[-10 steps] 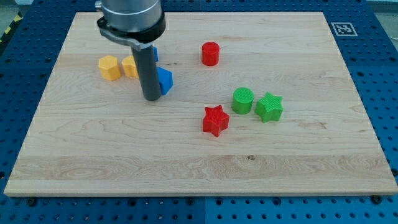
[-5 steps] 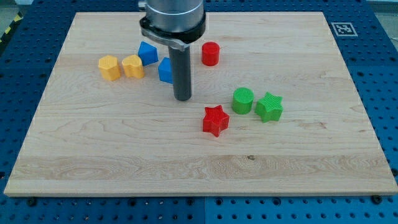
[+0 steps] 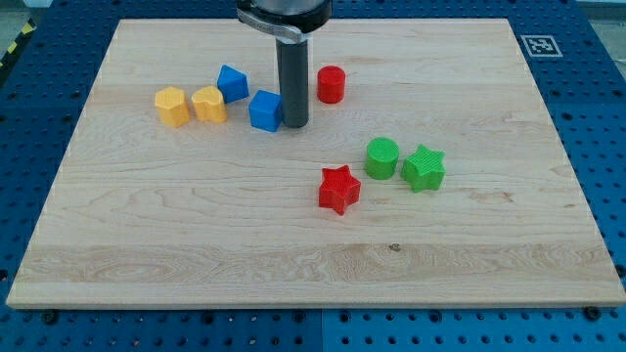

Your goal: Push the blue cube and the blue triangle towards the top left

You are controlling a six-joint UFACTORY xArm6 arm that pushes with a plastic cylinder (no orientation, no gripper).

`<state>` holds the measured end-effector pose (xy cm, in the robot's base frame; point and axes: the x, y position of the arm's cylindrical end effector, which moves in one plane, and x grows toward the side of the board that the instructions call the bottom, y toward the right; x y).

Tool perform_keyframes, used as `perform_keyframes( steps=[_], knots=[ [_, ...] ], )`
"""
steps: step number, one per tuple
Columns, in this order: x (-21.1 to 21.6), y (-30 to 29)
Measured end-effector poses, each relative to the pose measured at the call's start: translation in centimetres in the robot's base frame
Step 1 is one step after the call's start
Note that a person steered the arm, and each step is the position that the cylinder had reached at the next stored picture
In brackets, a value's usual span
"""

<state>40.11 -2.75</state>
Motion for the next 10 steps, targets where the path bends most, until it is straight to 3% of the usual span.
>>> perform_keyframes(
  steps=[4,7,8,10],
  knots=[
    [1.1,-3.2],
    [-3.5,-5.5],
    [-3.6,-8.2],
    [-8.6,-13.5]
  ],
)
